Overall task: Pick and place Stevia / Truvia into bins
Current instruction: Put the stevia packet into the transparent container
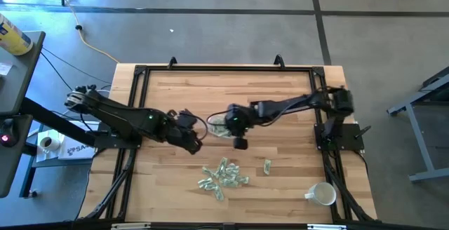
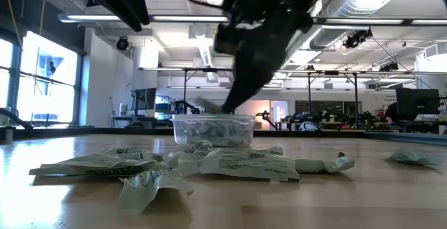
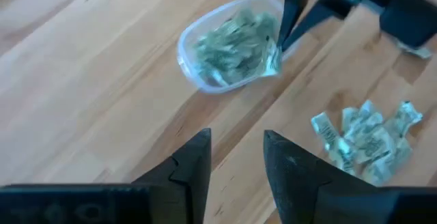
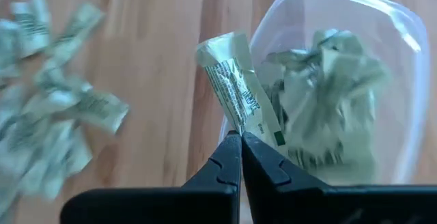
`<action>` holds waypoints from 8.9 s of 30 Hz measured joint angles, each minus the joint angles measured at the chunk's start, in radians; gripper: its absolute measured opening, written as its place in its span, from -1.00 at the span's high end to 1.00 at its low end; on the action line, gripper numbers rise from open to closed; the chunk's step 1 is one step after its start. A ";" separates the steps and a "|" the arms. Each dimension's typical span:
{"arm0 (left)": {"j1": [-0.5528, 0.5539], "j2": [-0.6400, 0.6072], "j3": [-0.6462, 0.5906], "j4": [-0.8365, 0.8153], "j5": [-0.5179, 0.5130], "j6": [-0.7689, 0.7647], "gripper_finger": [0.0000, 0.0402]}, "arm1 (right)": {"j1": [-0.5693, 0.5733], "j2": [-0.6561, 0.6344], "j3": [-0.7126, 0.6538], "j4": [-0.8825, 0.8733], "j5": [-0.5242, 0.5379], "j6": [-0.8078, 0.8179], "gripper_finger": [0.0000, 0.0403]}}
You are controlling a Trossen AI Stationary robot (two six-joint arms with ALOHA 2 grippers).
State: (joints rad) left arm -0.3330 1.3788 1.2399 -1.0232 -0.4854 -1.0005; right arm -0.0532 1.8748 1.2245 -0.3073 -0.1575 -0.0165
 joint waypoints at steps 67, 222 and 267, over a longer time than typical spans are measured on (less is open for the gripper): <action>-0.001 -0.190 -0.320 0.315 0.057 -0.025 0.27 | 0.301 -0.171 -0.387 -0.139 0.069 -0.277 0.48; -0.001 -0.190 -0.319 0.262 0.137 0.131 0.27 | 0.266 0.128 0.069 -0.160 0.202 0.143 0.88; -0.001 -0.190 -0.320 0.398 0.161 -0.029 0.27 | 0.130 -0.051 -0.045 -0.193 0.150 0.171 0.06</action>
State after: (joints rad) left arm -0.3336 1.1885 0.9199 -0.6255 -0.3245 -1.0294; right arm 0.0765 1.8236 1.1792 -0.5000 -0.0075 0.1541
